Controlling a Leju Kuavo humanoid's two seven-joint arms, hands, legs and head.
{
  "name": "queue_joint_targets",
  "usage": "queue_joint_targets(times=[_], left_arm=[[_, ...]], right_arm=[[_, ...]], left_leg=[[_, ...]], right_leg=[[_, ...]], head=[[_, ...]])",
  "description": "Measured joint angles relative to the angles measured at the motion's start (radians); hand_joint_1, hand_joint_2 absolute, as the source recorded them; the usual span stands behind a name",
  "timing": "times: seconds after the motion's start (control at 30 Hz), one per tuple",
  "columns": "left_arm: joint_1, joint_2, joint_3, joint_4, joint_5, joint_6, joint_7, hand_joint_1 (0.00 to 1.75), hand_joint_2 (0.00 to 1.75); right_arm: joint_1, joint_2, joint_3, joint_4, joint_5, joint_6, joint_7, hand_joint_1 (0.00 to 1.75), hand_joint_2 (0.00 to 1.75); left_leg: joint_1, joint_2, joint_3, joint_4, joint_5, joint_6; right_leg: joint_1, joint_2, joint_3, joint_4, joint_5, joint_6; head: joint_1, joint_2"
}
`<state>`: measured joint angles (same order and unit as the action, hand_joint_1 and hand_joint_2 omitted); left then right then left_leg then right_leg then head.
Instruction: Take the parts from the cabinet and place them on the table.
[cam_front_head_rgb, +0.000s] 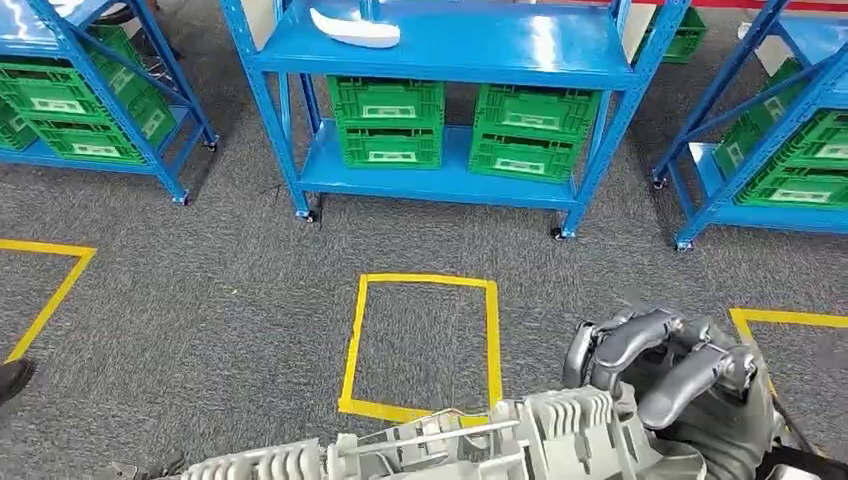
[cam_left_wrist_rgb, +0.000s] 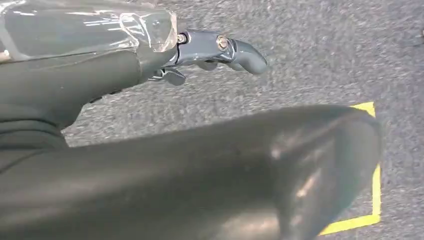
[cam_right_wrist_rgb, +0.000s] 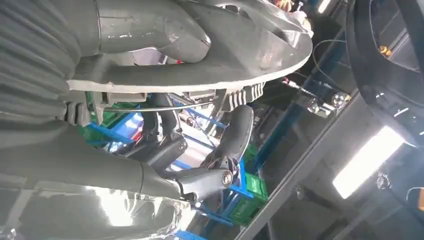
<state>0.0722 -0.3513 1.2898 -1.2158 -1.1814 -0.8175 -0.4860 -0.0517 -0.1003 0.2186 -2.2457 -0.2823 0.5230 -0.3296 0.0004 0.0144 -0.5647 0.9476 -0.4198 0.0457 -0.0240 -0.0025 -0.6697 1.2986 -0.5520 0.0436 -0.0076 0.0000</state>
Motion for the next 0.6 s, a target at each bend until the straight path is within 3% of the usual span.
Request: queue_joint_targets(times=[0.03, 0.07, 0.1, 0.13, 0.17, 0.2, 0.27, 0.3, 0.33, 0.4, 0.43, 0.47, 0.5, 0.53, 0.6], left_arm=[[0.0, -0.002, 0.001, 0.0, -0.001, -0.001, 0.0, 0.0, 0.0], [0.0, -0.003, 0.002, 0.0, -0.002, -0.002, -0.001, 0.0, 0.0], [0.0, -0.002, 0.002, 0.0, -0.002, -0.002, -0.002, 0.0, 0.0], [0.0, -0.003, 0.004, -0.003, -0.002, -0.004, -0.003, 0.0, 0.0], [0.0, -0.003, 0.005, -0.004, -0.003, -0.007, -0.006, 0.0, 0.0], [0.001, -0.003, 0.005, -0.005, -0.006, -0.009, -0.008, 0.0, 0.0], [0.004, -0.002, 0.007, -0.008, -0.012, -0.013, -0.01, 0.0, 0.0], [0.006, -0.001, 0.008, -0.01, -0.013, -0.015, -0.013, 0.0, 0.0], [0.006, -0.003, 0.008, -0.01, -0.016, -0.017, -0.016, 0.0, 0.0], [0.004, -0.002, 0.008, -0.011, -0.022, -0.017, -0.019, 0.0, 0.0], [0.003, -0.002, 0.008, -0.011, -0.023, -0.017, -0.02, 0.0, 0.0], [0.001, -0.002, 0.008, -0.011, -0.024, -0.017, -0.02, 0.0, 0.0], [-0.001, -0.002, 0.009, -0.011, -0.027, -0.017, -0.02, 0.0, 0.0], [-0.001, -0.002, 0.009, -0.011, -0.031, -0.017, -0.02, 0.0, 0.0], [-0.004, -0.001, 0.01, -0.013, -0.032, -0.018, -0.021, 0.0, 0.0]], right_arm=[[0.0, 0.0, 0.0, 0.0, 0.0, 0.0, -0.001, 1.75, 1.75], [0.0, -0.001, 0.0, -0.001, 0.002, -0.001, -0.003, 1.75, 1.75], [0.0, -0.001, -0.001, -0.004, 0.003, -0.002, -0.004, 1.75, 1.75], [0.0, -0.002, -0.002, -0.009, 0.005, -0.002, -0.005, 1.75, 1.75], [0.005, -0.002, -0.005, -0.013, 0.006, -0.002, -0.006, 1.75, 1.75], [0.008, -0.003, -0.006, -0.015, 0.006, -0.003, -0.006, 1.75, 1.75], [0.016, -0.003, -0.008, -0.017, 0.009, -0.004, -0.005, 1.75, 1.75], [0.021, -0.004, -0.008, -0.018, 0.01, -0.006, -0.006, 1.75, 1.75], [0.026, -0.004, -0.01, -0.02, 0.013, -0.006, -0.008, 1.75, 1.75], [0.034, -0.004, -0.015, -0.024, 0.016, -0.007, -0.015, 1.75, 1.75], [0.04, -0.005, -0.016, -0.024, 0.018, -0.008, -0.02, 1.75, 1.75], [0.047, -0.006, -0.018, -0.024, 0.019, -0.008, -0.028, 1.75, 1.75], [0.052, -0.007, -0.02, -0.024, 0.021, -0.008, -0.034, 1.75, 1.75], [0.055, -0.008, -0.021, -0.024, 0.022, -0.008, -0.04, 1.75, 1.75], [0.055, -0.01, -0.022, -0.024, 0.024, -0.007, -0.047, 1.75, 1.75]], left_leg=[[0.003, 0.001, -0.02, 0.009, 0.008, -0.005], [0.005, 0.001, -0.039, 0.022, 0.014, -0.01], [0.003, 0.0, -0.053, 0.037, 0.017, -0.015], [-0.002, -0.001, -0.07, 0.054, 0.02, -0.021], [-0.001, -0.001, -0.075, 0.056, 0.029, -0.029], [0.0, -0.001, -0.078, 0.057, 0.039, -0.034], [0.003, -0.002, -0.085, 0.056, 0.054, -0.044], [0.009, -0.004, -0.095, 0.066, 0.027, -0.05], [0.011, -0.005, -0.106, 0.107, -0.038, -0.056], [0.014, -0.005, -0.139, 0.252, -0.152, -0.067], [0.014, -0.005, -0.152, 0.33, -0.186, -0.069], [0.014, -0.005, -0.15, 0.369, -0.185, -0.068], [0.014, -0.005, -0.129, 0.365, -0.161, -0.066], [0.013, -0.005, -0.087, 0.318, -0.124, -0.062], [0.012, -0.012, 0.044, 0.136, -0.074, -0.048]], right_leg=[[-0.004, 0.0, 0.045, -0.055, 0.035, 0.016], [-0.008, 0.0, 0.106, -0.138, 0.056, 0.024], [-0.012, 0.0, 0.17, -0.229, 0.047, 0.022], [-0.006, 0.001, 0.218, -0.312, 0.013, 0.014], [-0.004, 0.001, 0.218, -0.324, -0.002, -0.004], [-0.002, 0.002, 0.203, -0.323, 0.003, -0.009], [-0.002, 0.001, 0.188, -0.319, 0.016, -0.028], [-0.008, -0.003, 0.18, -0.319, 0.028, -0.038], [-0.007, -0.003, 0.171, -0.319, 0.038, -0.047], [-0.004, -0.004, 0.151, -0.318, 0.059, -0.051], [-0.002, -0.004, 0.136, -0.317, 0.071, -0.05], [0.0, -0.004, 0.122, -0.315, 0.081, -0.05], [0.001, -0.003, 0.109, -0.314, 0.09, -0.048], [0.002, -0.003, 0.097, -0.312, 0.097, -0.046], [0.004, 0.001, 0.085, -0.312, 0.111, -0.041]], head=[[0.0, 0.0], [0.0, 0.0], [0.001, 0.0], [0.001, 0.0], [-0.002, 0.0], [0.001, 0.0], [0.0, 0.0], [0.0, 0.0], [-0.005, 0.0], [-0.006, 0.0], [-0.006, 0.0], [-0.006, 0.0], [-0.006, 0.0], [-0.006, 0.0], [-0.007, 0.0]])
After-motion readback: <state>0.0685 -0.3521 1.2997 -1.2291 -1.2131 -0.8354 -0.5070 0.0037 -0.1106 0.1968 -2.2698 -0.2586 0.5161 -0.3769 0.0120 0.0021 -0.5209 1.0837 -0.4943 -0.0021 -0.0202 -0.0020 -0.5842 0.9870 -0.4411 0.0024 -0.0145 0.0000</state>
